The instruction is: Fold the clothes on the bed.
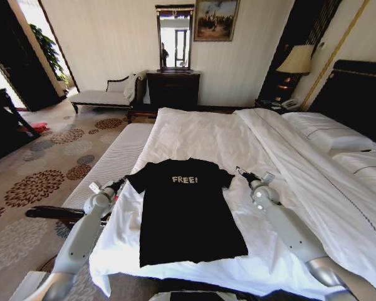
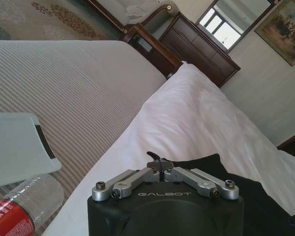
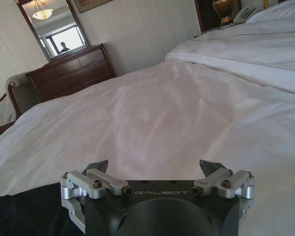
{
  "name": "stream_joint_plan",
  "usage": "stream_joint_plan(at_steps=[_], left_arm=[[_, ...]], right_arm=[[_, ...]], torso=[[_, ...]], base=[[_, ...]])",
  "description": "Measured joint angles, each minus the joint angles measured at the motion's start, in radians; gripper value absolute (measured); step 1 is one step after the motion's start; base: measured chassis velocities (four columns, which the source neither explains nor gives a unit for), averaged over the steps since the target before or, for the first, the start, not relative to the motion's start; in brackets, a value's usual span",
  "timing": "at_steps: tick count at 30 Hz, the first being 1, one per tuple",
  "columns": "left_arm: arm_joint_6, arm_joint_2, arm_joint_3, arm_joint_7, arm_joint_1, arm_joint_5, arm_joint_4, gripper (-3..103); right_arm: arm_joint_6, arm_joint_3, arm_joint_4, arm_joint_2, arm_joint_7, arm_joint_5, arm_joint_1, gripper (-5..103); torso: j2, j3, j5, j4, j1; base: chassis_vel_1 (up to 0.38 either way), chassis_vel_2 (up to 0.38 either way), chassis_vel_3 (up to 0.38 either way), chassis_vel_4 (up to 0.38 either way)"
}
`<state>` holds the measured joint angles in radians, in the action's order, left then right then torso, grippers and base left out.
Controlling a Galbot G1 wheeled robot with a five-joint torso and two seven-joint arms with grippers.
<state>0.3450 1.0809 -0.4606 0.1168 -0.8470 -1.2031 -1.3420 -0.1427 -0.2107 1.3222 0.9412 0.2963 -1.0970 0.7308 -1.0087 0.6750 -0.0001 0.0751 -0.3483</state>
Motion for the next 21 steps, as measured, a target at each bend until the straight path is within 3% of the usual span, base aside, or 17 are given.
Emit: stream_joint_plan(at_steps=[12,17,21], left_arm=[[-0.009,0.010,-0.019,0.004,-0.013,0.017,0.005,0],[-0.009,0.006,-0.035,0.016,-0.030,0.017,-0.016,0],[-0.009,-0.002,-0.050,0.029,-0.055,0.020,-0.044,0]], right_arm=[[0.000,-0.023,-0.001,0.005,0.016,-0.019,0.026,100],[-0.010,-0.032,-0.008,0.011,0.028,-0.070,0.035,100],[-0.030,-0.042,-0.021,0.023,0.043,-0.167,0.034,100]], torso=[[0.000,0.000,0.0001,0.0002,0.000],[0.000,0.000,0.0001,0.0003,0.000],[0.000,0.000,0.0000,0.0002,0.000]], base=[[0.000,0.000,0.000,0.000],[0.000,0.000,0.000,0.000],[0.000,0.000,0.000,0.000]])
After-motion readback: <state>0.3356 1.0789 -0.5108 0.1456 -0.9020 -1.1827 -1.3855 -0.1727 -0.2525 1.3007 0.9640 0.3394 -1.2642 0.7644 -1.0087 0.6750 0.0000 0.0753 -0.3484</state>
